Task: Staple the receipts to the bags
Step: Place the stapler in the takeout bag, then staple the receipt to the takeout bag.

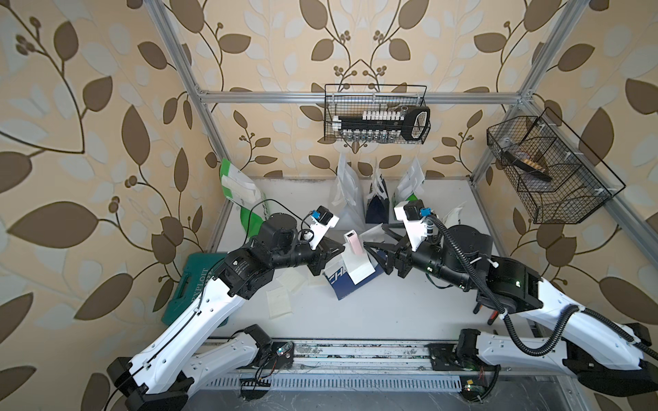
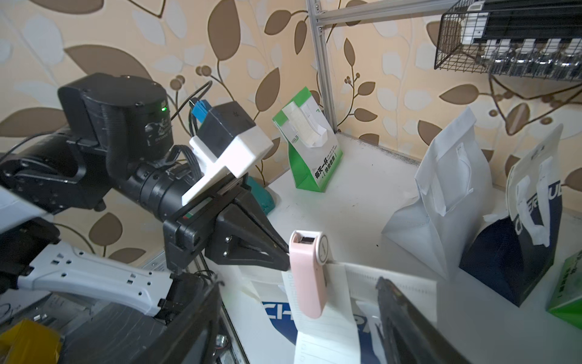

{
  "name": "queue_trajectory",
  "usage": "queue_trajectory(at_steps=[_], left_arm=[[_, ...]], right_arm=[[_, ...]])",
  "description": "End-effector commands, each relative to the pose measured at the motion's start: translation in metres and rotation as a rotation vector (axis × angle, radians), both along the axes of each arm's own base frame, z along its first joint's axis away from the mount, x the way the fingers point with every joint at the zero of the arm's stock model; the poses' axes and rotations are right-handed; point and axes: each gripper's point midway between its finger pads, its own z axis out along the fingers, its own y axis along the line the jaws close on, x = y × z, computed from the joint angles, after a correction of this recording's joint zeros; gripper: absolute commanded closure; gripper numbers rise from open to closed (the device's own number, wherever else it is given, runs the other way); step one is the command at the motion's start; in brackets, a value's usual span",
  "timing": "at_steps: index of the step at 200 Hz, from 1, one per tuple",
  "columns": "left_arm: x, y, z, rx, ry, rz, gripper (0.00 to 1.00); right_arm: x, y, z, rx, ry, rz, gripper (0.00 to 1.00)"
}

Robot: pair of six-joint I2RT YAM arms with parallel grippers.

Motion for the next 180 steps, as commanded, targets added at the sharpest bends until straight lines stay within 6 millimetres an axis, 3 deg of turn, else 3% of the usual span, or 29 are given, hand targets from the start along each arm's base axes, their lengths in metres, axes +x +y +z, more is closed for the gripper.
queue_trajectory(at_steps=[1, 11, 47, 91, 125, 180], left_arm=[[-0.031, -0.008, 0.03, -0.041, -0.079, -0.2, 1.0], [-0.036, -0.009, 0.031, -0.036, -0.073, -0.231, 1.0], [-0.046, -0.011, 0.03, -0.033, -0.061, -0.299, 1.0], [-0.058, -0.011, 0.037, -0.06, -0.073, -0.337, 1.0], [-0.061, -0.013, 0.037, -0.061, -0.071, -0.353, 1.0], [-0.064, -0.012, 0.048, -0.094, -0.095, -0.35, 1.0]], right_arm=[[-0.022, 0.002, -0.018, -0.164, 0.0, 0.208, 0.2], [-0.026, 0.001, -0.021, -0.195, -0.008, 0.261, 0.16], [-0.035, 0.006, -0.026, -0.194, 0.007, 0.466, 0.14], [-0.039, 0.021, -0.046, -0.263, 0.048, 0.634, 0.12], [-0.043, 0.03, -0.048, -0.269, 0.064, 0.717, 0.11], [-0.036, 0.039, -0.071, -0.313, 0.118, 0.746, 0.12]])
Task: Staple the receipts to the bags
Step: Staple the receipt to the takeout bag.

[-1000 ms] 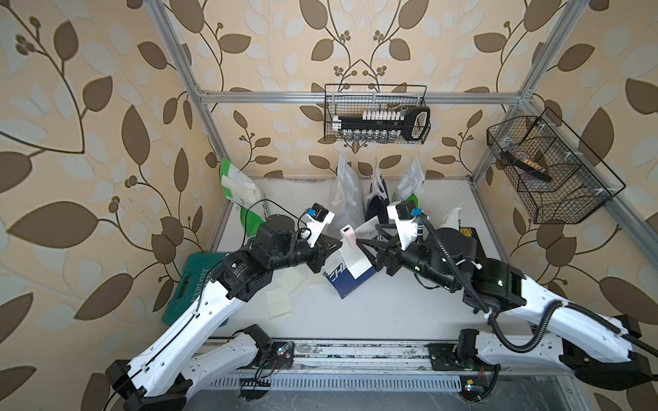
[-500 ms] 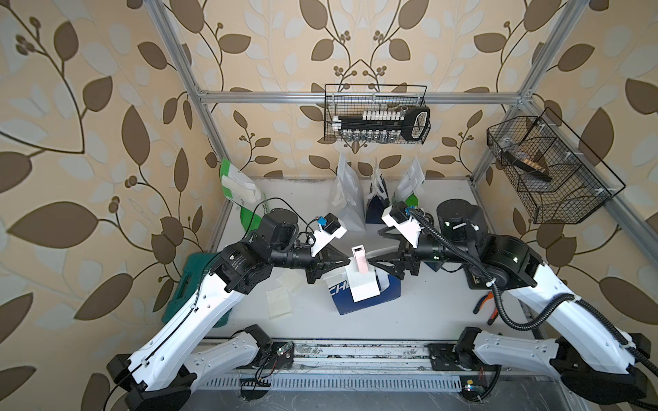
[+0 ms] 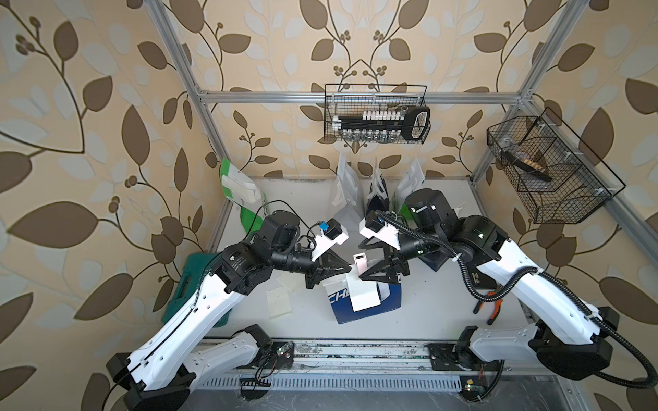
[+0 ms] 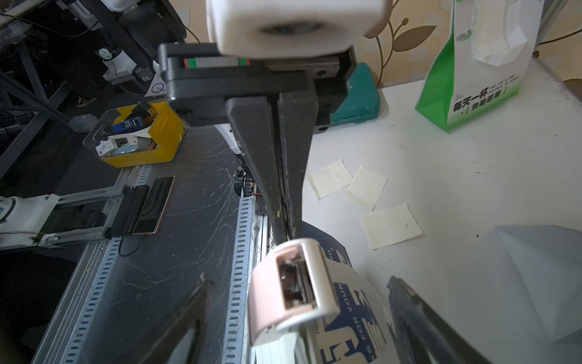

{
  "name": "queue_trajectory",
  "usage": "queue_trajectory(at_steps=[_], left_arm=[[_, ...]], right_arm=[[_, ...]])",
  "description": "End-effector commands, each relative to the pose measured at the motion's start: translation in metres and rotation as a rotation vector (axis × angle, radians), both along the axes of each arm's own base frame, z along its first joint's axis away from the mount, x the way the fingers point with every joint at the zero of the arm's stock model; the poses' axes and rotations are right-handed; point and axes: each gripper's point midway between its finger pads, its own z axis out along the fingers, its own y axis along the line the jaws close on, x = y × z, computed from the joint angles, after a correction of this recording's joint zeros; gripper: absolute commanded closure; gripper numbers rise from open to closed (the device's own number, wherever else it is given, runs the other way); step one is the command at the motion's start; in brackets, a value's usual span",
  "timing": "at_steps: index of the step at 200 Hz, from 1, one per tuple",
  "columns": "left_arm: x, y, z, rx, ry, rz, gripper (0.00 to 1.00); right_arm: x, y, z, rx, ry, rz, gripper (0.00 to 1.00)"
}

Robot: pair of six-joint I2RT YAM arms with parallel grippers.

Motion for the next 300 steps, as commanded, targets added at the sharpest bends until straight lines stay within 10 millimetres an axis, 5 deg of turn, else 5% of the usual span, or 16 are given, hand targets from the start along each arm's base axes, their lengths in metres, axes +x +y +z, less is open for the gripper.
queue_trajectory(at_steps=[1, 58, 84, 96, 118, 137, 172, 182, 202, 267, 300], left_arm=[[-0.011, -0.001, 0.035, -0.098, -0.092, -0.045, 1.0], [-0.011, 0.002, 0.044, -0.115, -0.119, -0.024, 1.0], [-0.009, 0.001, 0.047, -0.129, -0.123, -0.017, 1.0], [-0.008, 0.001, 0.049, -0.135, -0.125, -0.011, 1.0], [-0.011, 0.001, 0.054, -0.155, -0.125, -0.02, 1.0], [-0.013, 0.001, 0.06, -0.175, -0.13, -0.028, 1.0], [-0.013, 0.001, 0.059, -0.174, -0.123, -0.027, 1.0], [-0.01, 0.002, 0.058, -0.167, -0.127, -0.01, 1.0], [-0.004, 0.004, 0.055, -0.152, -0.139, 0.035, 1.0], [0.021, 0.011, 0.055, -0.165, -0.132, 0.204, 1.0], [0.051, 0.02, 0.056, -0.172, -0.086, 0.401, 1.0]], right_arm=[[-0.006, 0.001, -0.008, -0.021, 0.016, 0.053, 0.12], [-0.008, 0.001, -0.018, -0.071, 0.028, 0.093, 0.14], [-0.007, 0.003, -0.021, -0.069, 0.035, 0.098, 0.23], [-0.008, 0.005, -0.02, -0.06, 0.037, 0.109, 0.36], [-0.001, 0.007, -0.019, -0.051, 0.02, 0.083, 0.79], [0.006, 0.01, -0.015, -0.018, -0.007, 0.048, 1.0], [0.017, 0.014, -0.008, 0.026, -0.017, 0.003, 1.0], [0.024, 0.014, -0.005, 0.031, -0.027, -0.033, 0.55], [0.029, 0.012, 0.01, 0.064, -0.059, -0.081, 0.32], [0.057, -0.019, 0.092, 0.327, -0.188, -0.431, 0.24], [0.066, -0.034, 0.091, 0.377, -0.225, -0.653, 0.28]])
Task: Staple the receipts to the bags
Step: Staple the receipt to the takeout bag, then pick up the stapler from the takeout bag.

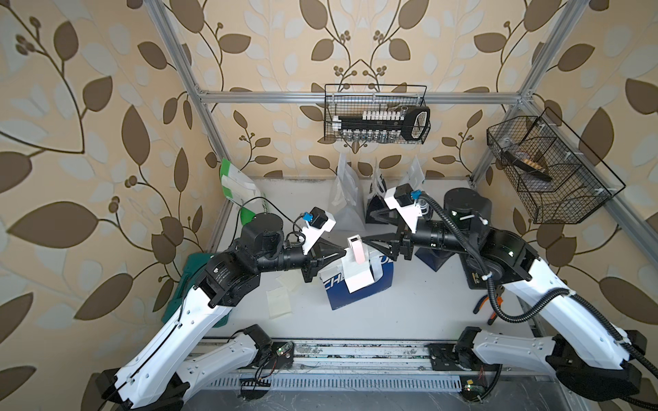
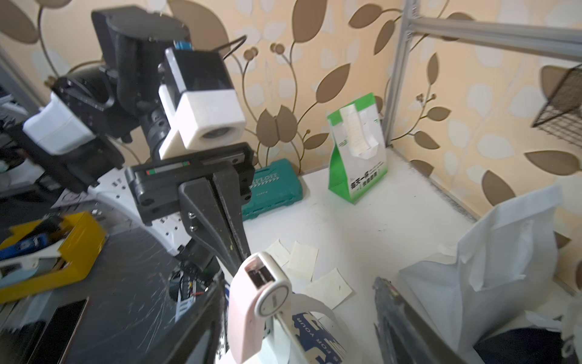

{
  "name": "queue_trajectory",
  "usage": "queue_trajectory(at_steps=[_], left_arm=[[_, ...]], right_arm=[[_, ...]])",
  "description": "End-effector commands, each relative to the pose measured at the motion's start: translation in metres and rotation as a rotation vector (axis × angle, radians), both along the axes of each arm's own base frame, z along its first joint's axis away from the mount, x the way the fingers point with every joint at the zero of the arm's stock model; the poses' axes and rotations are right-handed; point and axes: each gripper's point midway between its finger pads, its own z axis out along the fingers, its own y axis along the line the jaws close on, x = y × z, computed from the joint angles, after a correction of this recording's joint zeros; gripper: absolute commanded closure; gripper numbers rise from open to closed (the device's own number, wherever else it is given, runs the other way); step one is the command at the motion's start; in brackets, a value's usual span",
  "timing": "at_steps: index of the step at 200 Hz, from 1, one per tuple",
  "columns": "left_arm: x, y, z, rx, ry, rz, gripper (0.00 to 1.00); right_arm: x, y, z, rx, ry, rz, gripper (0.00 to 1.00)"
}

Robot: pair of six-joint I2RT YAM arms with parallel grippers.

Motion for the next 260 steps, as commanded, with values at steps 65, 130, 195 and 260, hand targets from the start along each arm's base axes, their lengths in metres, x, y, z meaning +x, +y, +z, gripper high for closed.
queue_trajectory(at_steps=[65, 130, 195, 260], left_arm=[[0.03, 0.003, 0.021, -0.094, 0.021, 0.182, 1.0], [0.03, 0.0, 0.019, -0.081, 0.022, 0.177, 1.0], [0.029, 0.0, 0.023, -0.096, 0.02, 0.17, 1.0], [0.03, 0.001, 0.014, -0.056, 0.072, 0.186, 1.0]], right_arm=[[0.02, 0.019, -0.017, 0.04, -0.04, -0.316, 0.37], [0.024, 0.038, -0.024, -0.002, -0.033, -0.316, 0.41], [0.03, 0.048, -0.038, -0.059, -0.028, -0.329, 0.71], [0.067, 0.018, -0.012, -0.05, -0.147, -0.622, 0.99]])
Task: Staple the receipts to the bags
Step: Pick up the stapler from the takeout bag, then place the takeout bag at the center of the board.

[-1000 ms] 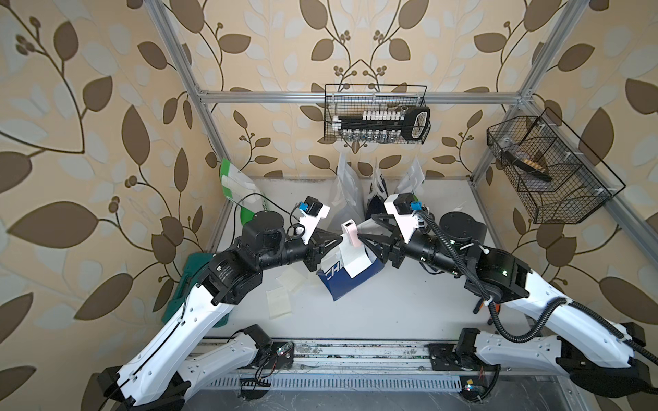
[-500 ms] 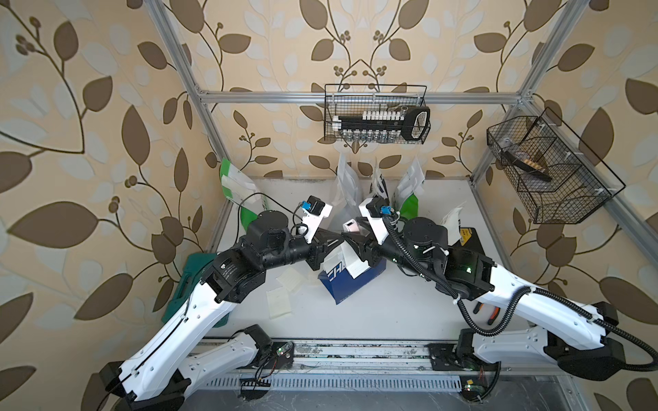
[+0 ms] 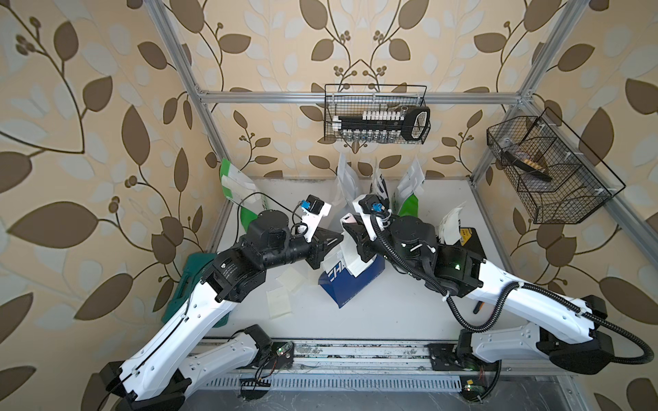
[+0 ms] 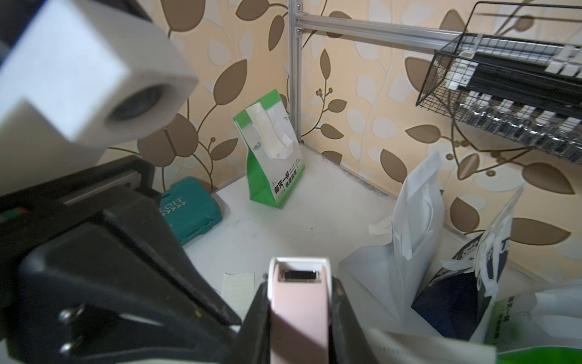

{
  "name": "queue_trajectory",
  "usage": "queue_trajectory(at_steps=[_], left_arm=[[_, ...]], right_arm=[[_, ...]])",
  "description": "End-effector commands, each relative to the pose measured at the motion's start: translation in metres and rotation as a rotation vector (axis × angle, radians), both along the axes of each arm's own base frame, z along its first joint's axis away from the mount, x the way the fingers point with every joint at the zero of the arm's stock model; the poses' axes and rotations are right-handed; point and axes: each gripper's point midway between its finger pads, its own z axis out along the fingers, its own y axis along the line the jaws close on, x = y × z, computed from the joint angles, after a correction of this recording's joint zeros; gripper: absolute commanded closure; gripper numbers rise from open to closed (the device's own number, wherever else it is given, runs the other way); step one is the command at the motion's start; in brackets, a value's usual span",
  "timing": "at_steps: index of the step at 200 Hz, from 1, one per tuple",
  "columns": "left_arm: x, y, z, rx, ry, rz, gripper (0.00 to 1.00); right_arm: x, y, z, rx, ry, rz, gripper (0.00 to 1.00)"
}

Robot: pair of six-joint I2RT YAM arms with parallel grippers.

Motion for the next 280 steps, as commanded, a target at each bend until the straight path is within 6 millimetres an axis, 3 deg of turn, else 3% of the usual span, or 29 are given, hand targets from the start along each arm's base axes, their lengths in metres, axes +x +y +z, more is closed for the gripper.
queue_trajectory(at_steps=[1, 34, 51, 83, 121, 147, 190, 219, 254, 280], left_arm=[[-0.004, -0.001, 0.02, -0.039, -0.03, -0.009, 1.0], [0.003, 0.008, 0.015, -0.011, -0.014, 0.065, 1.0], [0.012, 0.027, 0.013, 0.031, -0.012, 0.177, 1.0], [0.016, 0.071, 0.016, 0.087, 0.003, 0.398, 1.0], [0.021, 0.111, 0.011, 0.153, 0.04, 0.606, 1.0], [0.034, 0.121, 0.014, 0.196, -0.017, 0.678, 1.0], [0.069, 0.13, 0.032, 0.225, -0.084, 0.787, 1.0], [0.11, 0.144, 0.031, 0.181, -0.076, 0.85, 1.0], [0.158, 0.14, 0.031, 0.142, -0.133, 0.863, 1.0], [0.197, 0.153, 0.023, 0.105, -0.112, 0.894, 1.0]], right_arm=[[0.02, -0.023, 0.031, 0.027, -0.096, -0.18, 0.99], [0.034, -0.053, 0.043, 0.048, -0.111, -0.289, 1.0], [0.033, -0.071, 0.045, 0.078, -0.105, -0.306, 0.99], [0.024, -0.095, 0.031, 0.092, -0.087, -0.333, 0.99], [0.02, -0.113, 0.015, 0.102, -0.055, -0.354, 0.99], [0.015, -0.12, 0.01, 0.104, -0.041, -0.344, 0.99], [0.007, -0.133, 0.0, 0.109, -0.032, -0.349, 0.99], [0.002, -0.139, -0.002, 0.116, -0.033, -0.35, 0.98], [0.0, -0.142, -0.005, 0.11, -0.031, -0.345, 0.99], [-0.001, -0.143, -0.008, 0.105, -0.03, -0.343, 0.99]])
